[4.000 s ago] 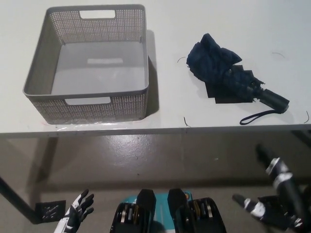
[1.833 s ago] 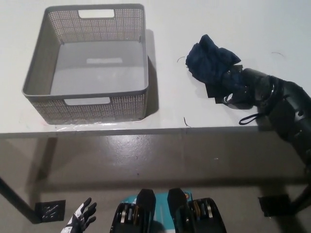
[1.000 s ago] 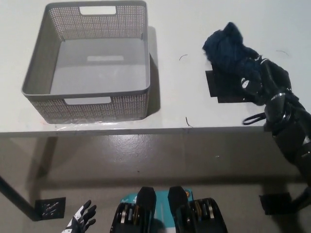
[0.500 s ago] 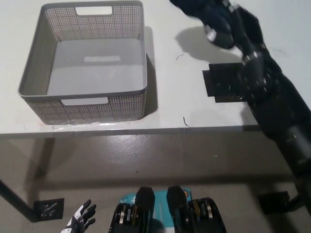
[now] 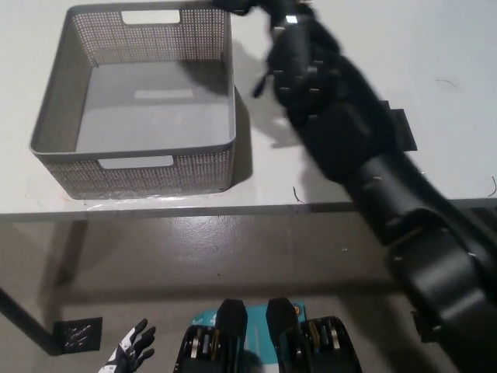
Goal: Use the right hand to pick up a umbrella on the right side and place it into a container on the lft side
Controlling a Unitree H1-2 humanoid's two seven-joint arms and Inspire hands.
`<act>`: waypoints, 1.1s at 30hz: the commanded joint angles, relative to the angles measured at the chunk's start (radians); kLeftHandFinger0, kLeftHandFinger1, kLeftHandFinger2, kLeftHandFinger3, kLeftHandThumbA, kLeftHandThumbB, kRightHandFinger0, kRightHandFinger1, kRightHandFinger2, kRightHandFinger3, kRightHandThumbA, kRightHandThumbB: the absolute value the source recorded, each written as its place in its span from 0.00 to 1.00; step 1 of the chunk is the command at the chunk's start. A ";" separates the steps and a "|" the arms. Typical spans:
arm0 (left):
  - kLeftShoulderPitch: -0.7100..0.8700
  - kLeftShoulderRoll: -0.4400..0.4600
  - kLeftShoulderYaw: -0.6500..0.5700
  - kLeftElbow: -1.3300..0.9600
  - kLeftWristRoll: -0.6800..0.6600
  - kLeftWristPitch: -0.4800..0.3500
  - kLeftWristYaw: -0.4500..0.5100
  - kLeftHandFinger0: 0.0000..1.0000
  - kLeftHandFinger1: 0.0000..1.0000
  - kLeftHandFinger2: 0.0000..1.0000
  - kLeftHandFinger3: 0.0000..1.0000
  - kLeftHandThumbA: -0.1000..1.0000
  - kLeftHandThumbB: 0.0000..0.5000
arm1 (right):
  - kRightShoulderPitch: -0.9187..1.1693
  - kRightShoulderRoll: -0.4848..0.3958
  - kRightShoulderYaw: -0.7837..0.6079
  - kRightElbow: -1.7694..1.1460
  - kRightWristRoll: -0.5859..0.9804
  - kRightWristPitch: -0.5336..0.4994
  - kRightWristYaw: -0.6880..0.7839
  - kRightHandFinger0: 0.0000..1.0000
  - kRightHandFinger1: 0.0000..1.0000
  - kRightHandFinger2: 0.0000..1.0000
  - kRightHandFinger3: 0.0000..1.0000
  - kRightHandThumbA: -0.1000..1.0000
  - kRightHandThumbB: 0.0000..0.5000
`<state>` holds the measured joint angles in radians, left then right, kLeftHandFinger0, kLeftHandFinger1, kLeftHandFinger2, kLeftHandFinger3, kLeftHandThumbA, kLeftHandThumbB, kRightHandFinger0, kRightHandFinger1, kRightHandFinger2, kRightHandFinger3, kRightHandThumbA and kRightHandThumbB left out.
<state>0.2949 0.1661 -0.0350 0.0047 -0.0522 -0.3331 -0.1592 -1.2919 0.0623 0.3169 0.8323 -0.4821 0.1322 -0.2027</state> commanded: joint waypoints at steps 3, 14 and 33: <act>0.018 0.014 -0.005 -0.029 -0.015 -0.024 -0.020 1.00 1.00 1.00 1.00 0.99 0.05 | -0.128 0.100 0.005 0.126 -0.010 -0.043 -0.072 0.00 0.12 0.62 0.61 0.00 0.39; 0.025 0.003 -0.018 -0.082 0.012 0.015 -0.018 1.00 1.00 1.00 1.00 1.00 0.09 | -0.120 0.166 0.020 0.402 -0.004 -0.102 -0.114 0.00 0.03 0.45 0.46 0.00 0.53; -0.017 0.021 -0.031 -0.093 0.025 0.017 -0.036 1.00 1.00 1.00 1.00 1.00 0.01 | -0.035 0.043 0.015 0.337 0.033 -0.124 0.085 1.00 1.00 1.00 1.00 1.00 0.88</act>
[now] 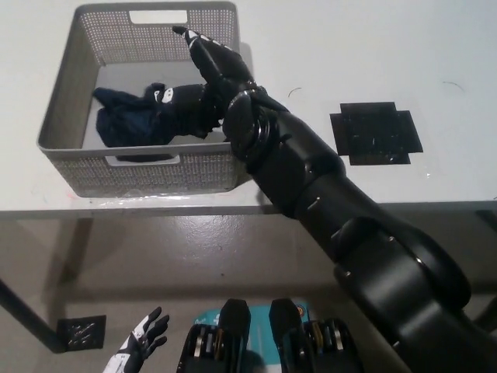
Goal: Use the right hand to pick up a umbrella on the right side and place it into a container on the lft side
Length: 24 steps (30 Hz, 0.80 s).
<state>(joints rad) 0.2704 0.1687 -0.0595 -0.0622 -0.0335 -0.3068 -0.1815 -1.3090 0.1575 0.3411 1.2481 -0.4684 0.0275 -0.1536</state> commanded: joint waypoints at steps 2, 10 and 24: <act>0.012 0.020 -0.006 -0.027 0.008 -0.013 -0.013 1.00 1.00 1.00 1.00 1.00 0.02 | -0.014 -0.069 -0.028 -0.135 0.039 -0.034 0.046 1.00 1.00 1.00 1.00 1.00 0.89; 0.032 0.030 0.004 -0.041 -0.017 0.008 -0.017 1.00 1.00 1.00 1.00 1.00 0.05 | 0.116 -0.182 -0.137 -0.704 0.160 0.063 0.212 1.00 1.00 1.00 1.00 1.00 0.90; 0.021 0.034 0.025 0.019 -0.025 -0.033 -0.010 1.00 1.00 1.00 1.00 1.00 0.03 | 0.666 -0.368 -0.299 -1.863 0.420 0.256 0.279 1.00 1.00 1.00 1.00 1.00 0.79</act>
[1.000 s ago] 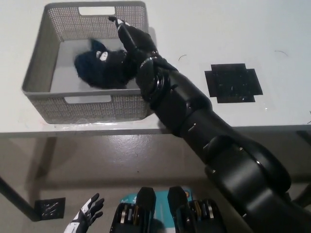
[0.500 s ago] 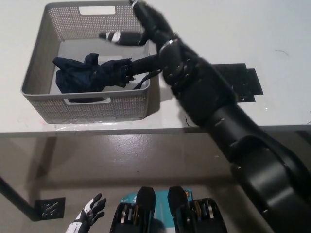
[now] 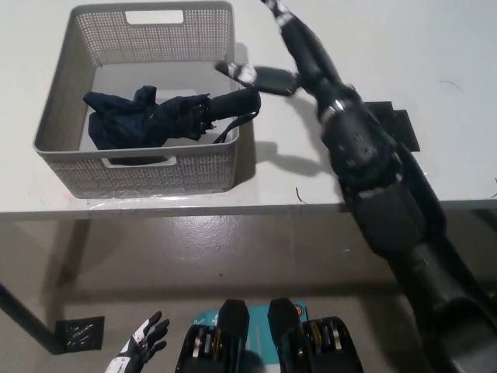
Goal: Use the right hand to pick up a umbrella on the right side and place it into a container on the lft side
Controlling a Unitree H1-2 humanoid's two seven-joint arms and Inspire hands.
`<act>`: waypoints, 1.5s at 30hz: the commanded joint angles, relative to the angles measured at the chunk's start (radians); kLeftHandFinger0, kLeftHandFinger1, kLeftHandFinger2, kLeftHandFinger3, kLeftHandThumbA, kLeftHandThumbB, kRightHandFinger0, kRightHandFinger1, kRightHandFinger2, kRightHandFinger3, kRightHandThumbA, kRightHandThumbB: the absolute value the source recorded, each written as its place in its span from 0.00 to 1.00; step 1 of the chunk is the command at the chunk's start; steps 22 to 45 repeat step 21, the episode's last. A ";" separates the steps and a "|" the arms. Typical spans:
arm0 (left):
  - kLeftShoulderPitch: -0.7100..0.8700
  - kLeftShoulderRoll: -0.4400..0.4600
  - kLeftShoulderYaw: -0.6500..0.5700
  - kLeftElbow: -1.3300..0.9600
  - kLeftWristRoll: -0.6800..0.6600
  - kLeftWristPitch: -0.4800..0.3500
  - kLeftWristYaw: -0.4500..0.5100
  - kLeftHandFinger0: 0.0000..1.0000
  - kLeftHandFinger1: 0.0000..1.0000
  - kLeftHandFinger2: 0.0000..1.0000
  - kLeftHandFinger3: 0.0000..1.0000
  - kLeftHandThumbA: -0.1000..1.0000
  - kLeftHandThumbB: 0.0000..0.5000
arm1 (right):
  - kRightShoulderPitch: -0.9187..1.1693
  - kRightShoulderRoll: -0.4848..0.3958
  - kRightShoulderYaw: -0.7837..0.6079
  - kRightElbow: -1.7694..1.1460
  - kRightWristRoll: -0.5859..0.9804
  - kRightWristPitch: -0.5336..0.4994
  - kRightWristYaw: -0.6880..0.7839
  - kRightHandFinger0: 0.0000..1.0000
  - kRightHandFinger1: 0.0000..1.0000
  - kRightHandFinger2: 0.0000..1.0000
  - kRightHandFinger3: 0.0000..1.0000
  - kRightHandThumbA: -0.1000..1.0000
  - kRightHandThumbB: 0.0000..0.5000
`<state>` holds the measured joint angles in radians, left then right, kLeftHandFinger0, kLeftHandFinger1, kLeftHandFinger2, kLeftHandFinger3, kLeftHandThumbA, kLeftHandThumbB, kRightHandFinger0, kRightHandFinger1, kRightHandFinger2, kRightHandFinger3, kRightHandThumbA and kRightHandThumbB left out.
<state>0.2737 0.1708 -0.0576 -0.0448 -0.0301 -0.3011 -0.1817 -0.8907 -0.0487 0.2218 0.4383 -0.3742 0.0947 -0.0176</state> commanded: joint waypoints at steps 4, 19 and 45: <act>0.007 0.022 0.033 0.014 -0.039 -0.040 0.000 1.00 1.00 1.00 1.00 1.00 0.06 | 0.514 -0.170 -0.143 -1.241 0.334 0.105 0.090 1.00 1.00 1.00 1.00 1.00 0.83; 0.016 0.006 0.051 0.056 -0.019 -0.094 0.020 1.00 1.00 1.00 1.00 1.00 0.18 | 1.127 -0.126 -0.008 -0.872 0.316 -0.374 0.025 1.00 1.00 1.00 1.00 1.00 0.73; 0.018 0.005 0.051 0.055 -0.019 -0.095 0.019 1.00 1.00 1.00 1.00 1.00 0.19 | 1.128 -0.122 -0.011 -0.836 0.350 -0.387 0.038 1.00 1.00 1.00 1.00 1.00 0.72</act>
